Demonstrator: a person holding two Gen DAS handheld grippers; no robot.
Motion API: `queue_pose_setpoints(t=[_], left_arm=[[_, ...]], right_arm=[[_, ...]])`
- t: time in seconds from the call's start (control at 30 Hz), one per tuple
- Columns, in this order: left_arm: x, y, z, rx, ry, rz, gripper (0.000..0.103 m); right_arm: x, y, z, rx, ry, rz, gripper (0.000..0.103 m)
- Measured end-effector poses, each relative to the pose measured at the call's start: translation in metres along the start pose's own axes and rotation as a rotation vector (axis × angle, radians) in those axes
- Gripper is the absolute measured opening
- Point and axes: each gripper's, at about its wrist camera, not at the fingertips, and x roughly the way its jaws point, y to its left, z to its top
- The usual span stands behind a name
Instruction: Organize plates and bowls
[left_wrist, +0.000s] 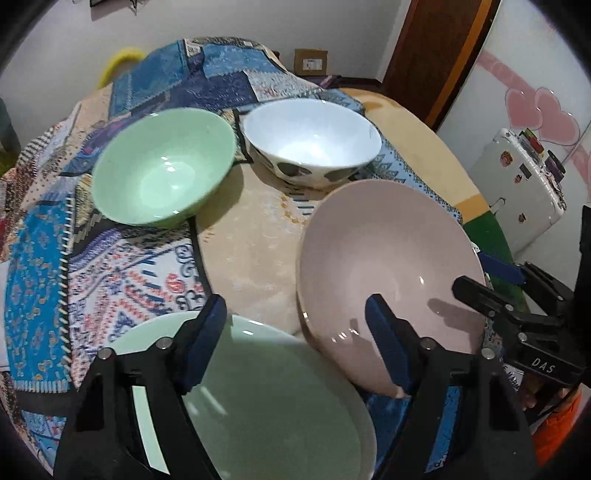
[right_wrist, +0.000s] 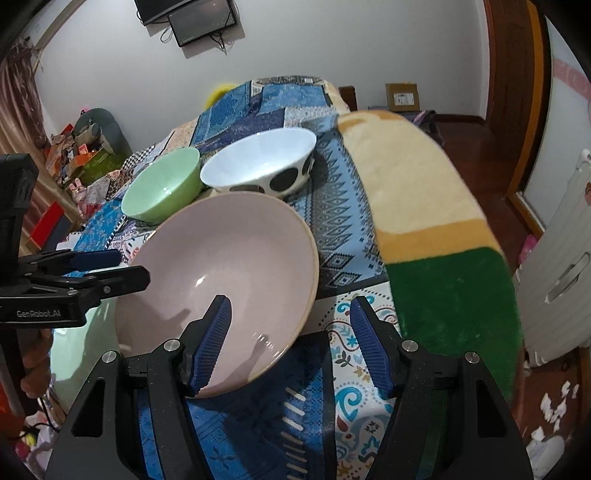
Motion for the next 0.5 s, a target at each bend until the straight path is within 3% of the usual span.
queue_pose_setpoints(t=[0.17, 0.27, 0.37, 0.5], left_arm=[[0.014, -0.006, 0.002, 0.011, 0.028, -0.023, 0.044], [0.021, -0.010, 0.003, 0.013, 0.048, -0.042, 0.033], [0.024, -0.015, 0.002, 0.024, 0.049, -0.046, 0.027], [0.025, -0.018, 0.001, 0.030, 0.048, -0.030, 0.027]], right_arm=[[0.008, -0.005, -0.001, 0.033, 0.016, 0.031, 0.043], [0.010, -0.004, -0.002, 0.037, 0.015, 0.041, 0.034], [0.014, -0.003, -0.002, 0.034, 0.024, 0.058, 0.028], [0.016, 0.001, -0.004, 0.025, 0.034, 0.046, 0.024]])
